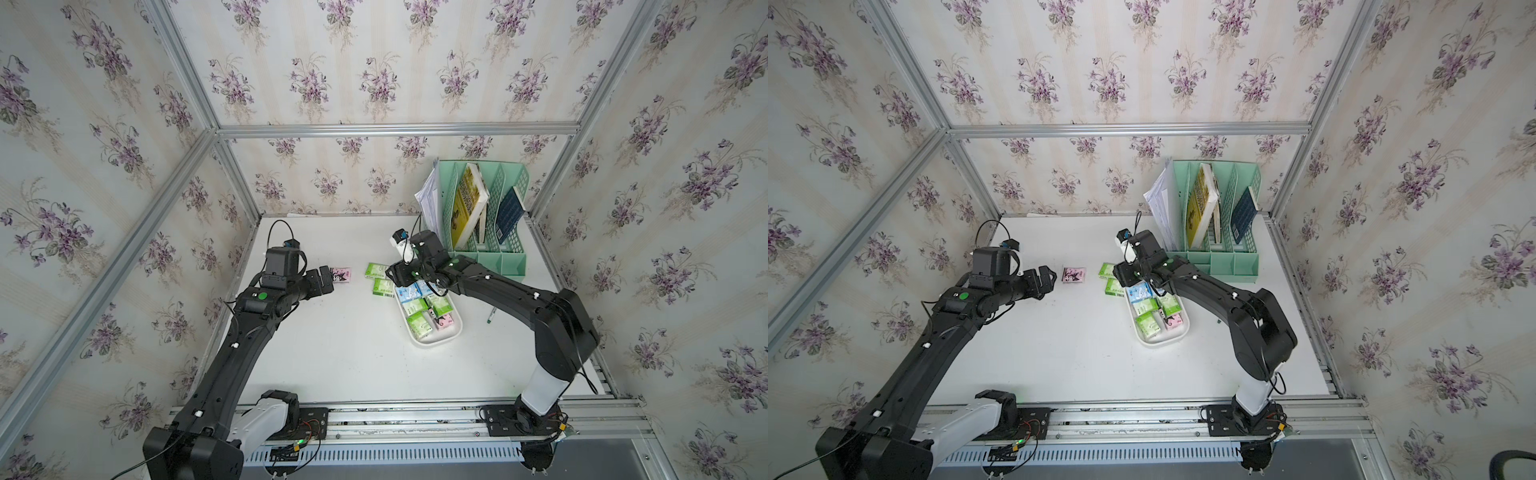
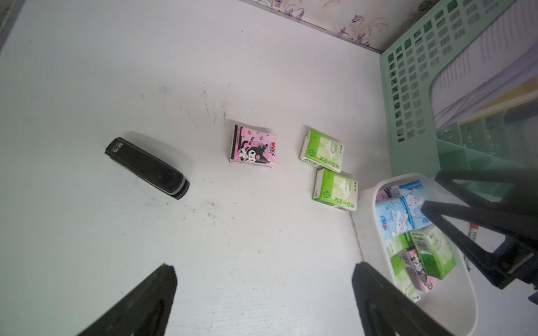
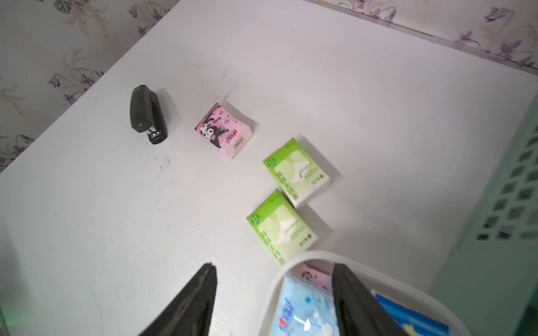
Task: Put the pocket tissues into the storage box
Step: Pick up the pocket tissues from the center of the board.
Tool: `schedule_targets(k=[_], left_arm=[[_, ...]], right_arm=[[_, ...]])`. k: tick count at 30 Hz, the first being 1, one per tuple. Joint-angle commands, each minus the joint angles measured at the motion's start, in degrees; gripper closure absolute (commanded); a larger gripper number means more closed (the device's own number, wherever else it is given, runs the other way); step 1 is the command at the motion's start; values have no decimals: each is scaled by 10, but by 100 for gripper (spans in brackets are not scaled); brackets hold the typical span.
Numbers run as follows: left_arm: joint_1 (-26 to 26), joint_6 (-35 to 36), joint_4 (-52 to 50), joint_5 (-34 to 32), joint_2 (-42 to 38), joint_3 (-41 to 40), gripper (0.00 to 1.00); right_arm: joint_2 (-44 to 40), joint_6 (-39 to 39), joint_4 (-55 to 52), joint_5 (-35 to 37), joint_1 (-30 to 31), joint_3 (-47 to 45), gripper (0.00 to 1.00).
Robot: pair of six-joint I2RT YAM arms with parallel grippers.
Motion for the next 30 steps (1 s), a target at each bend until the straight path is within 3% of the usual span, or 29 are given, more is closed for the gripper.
schedule_targets(k=[1,14,18,30], left_arm=[[31,-10,-12,30,-8,-10,1],[73,-8,-26,66,-37,-33,1],[74,-9,-21,78,-33,-31,1],[73,-3,-32,87,-44,-27,1]], right_arm=[[50,-11,24,-37,16,53,31],[313,-55,-31,-73,56,350,15],[396,-54,-97,-54,56,469,0],[480,-73,-110,-58,60,539,0]])
